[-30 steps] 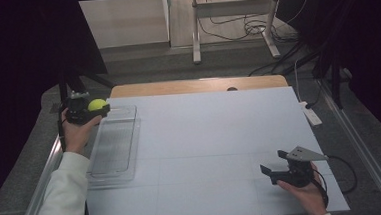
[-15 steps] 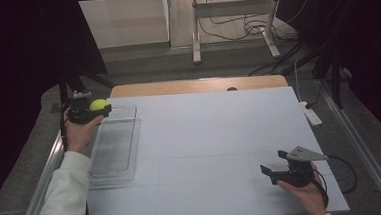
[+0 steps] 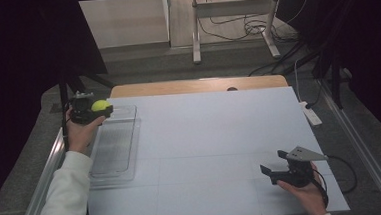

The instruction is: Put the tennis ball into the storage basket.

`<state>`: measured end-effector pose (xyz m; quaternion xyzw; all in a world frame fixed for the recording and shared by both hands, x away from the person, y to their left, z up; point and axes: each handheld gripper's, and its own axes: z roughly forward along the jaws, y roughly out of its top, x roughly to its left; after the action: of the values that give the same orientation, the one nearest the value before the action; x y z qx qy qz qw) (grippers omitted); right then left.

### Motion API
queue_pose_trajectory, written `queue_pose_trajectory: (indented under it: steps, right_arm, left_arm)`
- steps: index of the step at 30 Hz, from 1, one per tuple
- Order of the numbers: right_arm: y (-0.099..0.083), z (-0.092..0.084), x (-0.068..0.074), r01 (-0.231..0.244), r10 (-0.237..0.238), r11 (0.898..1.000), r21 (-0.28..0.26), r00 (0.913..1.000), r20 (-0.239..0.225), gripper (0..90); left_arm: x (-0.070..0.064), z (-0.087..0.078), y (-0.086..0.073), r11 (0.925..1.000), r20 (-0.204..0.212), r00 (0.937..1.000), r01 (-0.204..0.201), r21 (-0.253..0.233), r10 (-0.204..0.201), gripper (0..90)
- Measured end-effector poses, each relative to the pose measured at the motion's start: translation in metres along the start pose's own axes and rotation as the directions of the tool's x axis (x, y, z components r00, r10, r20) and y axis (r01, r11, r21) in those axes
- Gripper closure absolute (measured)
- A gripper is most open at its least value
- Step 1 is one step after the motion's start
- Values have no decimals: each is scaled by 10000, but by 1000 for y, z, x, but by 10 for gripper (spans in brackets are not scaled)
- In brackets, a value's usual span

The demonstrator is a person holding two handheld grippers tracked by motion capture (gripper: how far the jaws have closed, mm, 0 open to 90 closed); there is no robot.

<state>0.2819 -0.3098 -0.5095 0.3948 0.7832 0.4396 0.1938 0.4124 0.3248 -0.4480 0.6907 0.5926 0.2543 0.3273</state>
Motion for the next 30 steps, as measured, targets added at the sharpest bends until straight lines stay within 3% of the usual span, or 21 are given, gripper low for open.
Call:
queue_pose_trajectory:
  steps: [30]
  right_arm:
    - [0, 1, 0, 2, -2, 10000, 22, 10000, 3, 110]
  left_arm:
    - [-2, 11, -8, 9984, 104, 9999, -102, 548, 96, 260]
